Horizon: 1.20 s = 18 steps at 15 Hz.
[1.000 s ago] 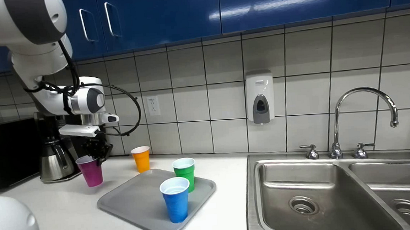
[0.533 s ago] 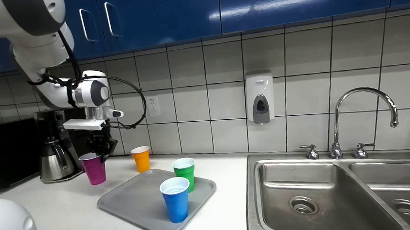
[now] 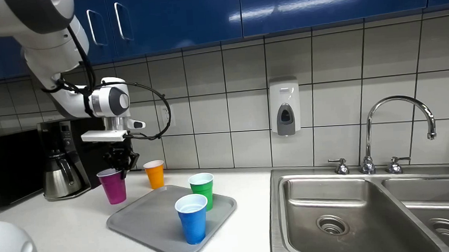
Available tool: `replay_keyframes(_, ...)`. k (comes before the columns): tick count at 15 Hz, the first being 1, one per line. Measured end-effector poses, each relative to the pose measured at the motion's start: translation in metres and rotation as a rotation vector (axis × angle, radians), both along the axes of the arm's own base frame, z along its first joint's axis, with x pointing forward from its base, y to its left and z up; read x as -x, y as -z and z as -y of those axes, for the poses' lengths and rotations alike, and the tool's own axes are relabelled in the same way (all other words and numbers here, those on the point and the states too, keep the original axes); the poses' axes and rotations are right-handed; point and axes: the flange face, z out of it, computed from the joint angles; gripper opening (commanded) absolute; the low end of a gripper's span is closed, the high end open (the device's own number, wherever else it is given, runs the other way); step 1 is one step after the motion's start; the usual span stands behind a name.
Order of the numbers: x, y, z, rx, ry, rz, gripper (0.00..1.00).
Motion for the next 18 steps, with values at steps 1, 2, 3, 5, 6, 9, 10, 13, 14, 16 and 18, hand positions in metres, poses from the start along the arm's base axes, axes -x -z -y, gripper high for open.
replay_keyframes(1,0.0,0.001,0.005,0.003,-0.001,-0.004,0.02)
replay_keyframes(2,0.001,0.002,0.009,0.006,-0.003,-0.008,0.02)
replay_keyframes(3,0.002,0.002,0.013,0.008,-0.003,-0.012,0.02)
replay_keyframes(5,0.005,0.002,0.019,0.015,-0.005,-0.019,0.02)
replay_keyframes(6,0.007,0.002,0.021,0.018,-0.006,-0.023,0.02)
replay_keyframes(9,0.013,0.004,0.03,0.033,-0.007,-0.032,0.02)
replay_keyframes(10,0.015,0.006,0.033,0.037,-0.006,-0.035,0.02)
replay_keyframes(13,0.021,0.012,0.039,0.045,0.0,-0.051,0.02)
replay_keyframes(14,0.023,0.014,0.041,0.048,0.002,-0.055,0.02)
replay_keyframes(16,0.026,0.02,0.044,0.051,0.005,-0.066,0.02)
replay_keyframes(18,0.029,0.025,0.046,0.054,0.006,-0.076,0.02)
